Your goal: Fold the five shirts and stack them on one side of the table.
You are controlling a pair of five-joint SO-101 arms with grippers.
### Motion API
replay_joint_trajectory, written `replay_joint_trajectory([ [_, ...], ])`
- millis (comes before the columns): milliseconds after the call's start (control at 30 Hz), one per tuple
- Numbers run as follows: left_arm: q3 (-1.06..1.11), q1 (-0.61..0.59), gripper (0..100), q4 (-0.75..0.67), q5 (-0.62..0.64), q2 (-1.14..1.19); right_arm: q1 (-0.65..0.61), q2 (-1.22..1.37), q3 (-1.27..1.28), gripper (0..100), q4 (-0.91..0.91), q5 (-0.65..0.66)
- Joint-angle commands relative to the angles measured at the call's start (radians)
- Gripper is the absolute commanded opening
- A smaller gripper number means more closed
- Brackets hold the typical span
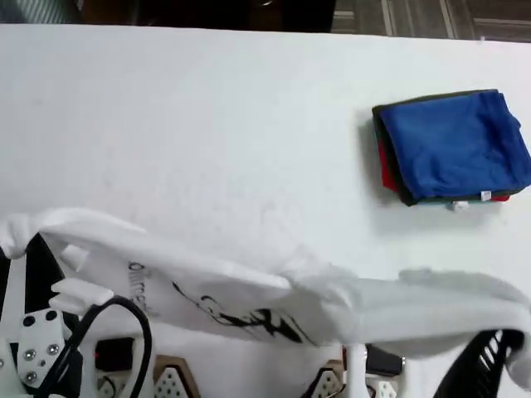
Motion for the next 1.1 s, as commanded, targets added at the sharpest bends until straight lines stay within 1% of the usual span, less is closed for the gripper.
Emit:
replay_joint_trajectory([
  [0,-0.018,0.003,3,0.011,0.003,0.0,0.035,0.012,-0.012,1.9,-0.056,0.031],
  [333,-0.019,0.003,3,0.014,0.008,-0.002,0.033,0.062,-0.008,1.9,-0.07,0.04],
  [433,-0.004,0.002,3,0.017,0.008,-0.055,0.035,0.062,-0.058,1.9,-0.07,0.041],
  [500,0.071,0.002,3,0.014,0.008,-0.114,0.036,0.062,-0.072,1.9,-0.07,0.041],
  [567,0.208,0.002,3,0.003,0.006,-0.17,0.036,0.068,-0.064,1.9,-0.068,0.041],
  [667,0.386,0.002,3,-0.055,0.003,-0.253,0.035,0.068,-0.026,1.9,-0.07,0.041],
  [767,0.495,0.002,3,-0.123,0.005,-0.322,0.035,0.068,0.009,1.9,-0.074,0.041],
  [833,0.533,0.002,3,-0.14,0.008,-0.347,0.035,0.068,0.015,1.9,-0.076,0.041],
  [933,0.504,0.002,3,-0.127,0.009,-0.359,0.035,0.059,0.009,1.9,-0.076,0.041],
  [1067,0.383,0.002,3,-0.066,0.011,-0.359,0.036,0.03,-0.049,1.9,-0.064,0.041],
])
